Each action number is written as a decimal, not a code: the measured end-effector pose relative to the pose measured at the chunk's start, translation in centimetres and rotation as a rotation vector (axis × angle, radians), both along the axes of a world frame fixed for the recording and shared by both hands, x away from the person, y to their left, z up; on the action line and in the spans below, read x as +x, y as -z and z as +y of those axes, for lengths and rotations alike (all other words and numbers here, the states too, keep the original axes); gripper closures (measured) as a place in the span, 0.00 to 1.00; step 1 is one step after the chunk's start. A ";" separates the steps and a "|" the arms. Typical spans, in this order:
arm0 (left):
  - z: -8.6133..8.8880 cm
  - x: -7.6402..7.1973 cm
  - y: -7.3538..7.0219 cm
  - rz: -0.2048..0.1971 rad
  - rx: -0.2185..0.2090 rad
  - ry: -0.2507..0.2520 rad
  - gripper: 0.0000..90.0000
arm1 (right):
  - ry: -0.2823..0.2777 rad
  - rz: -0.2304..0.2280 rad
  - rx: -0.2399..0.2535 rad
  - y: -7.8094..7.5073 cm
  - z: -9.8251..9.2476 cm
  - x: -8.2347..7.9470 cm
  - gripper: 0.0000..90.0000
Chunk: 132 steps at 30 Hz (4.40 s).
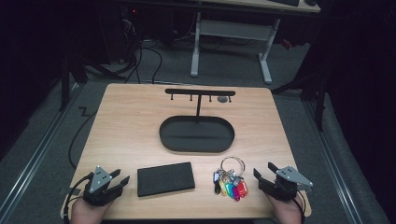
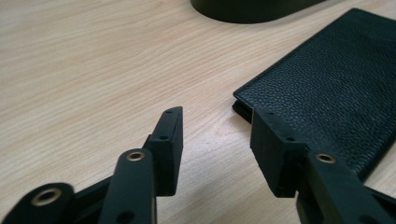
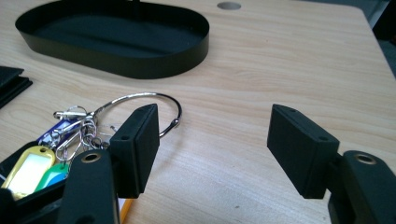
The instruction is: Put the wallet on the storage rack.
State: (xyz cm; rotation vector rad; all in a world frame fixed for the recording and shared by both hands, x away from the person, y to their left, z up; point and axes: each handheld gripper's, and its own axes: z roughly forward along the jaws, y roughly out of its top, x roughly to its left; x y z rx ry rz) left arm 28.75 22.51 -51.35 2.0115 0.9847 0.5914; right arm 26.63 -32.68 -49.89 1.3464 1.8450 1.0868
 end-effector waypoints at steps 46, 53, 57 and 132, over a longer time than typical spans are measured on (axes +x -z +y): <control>-3.3 -0.8 1.0 0.059 0.105 0.130 0.99 | -0.013 0.004 0.024 0.5 -0.2 0.9 0.42; -3.4 -1.5 1.1 0.062 0.105 0.134 1.00 | -0.016 0.001 0.035 0.4 -0.2 1.3 0.42; -3.3 -2.0 1.4 0.069 0.122 0.129 1.00 | -0.029 0.008 0.044 0.5 0.5 2.1 0.42; -12.3 -4.5 1.8 -0.150 0.291 0.348 0.61 | 0.030 0.022 0.087 0.8 -1.6 0.8 0.44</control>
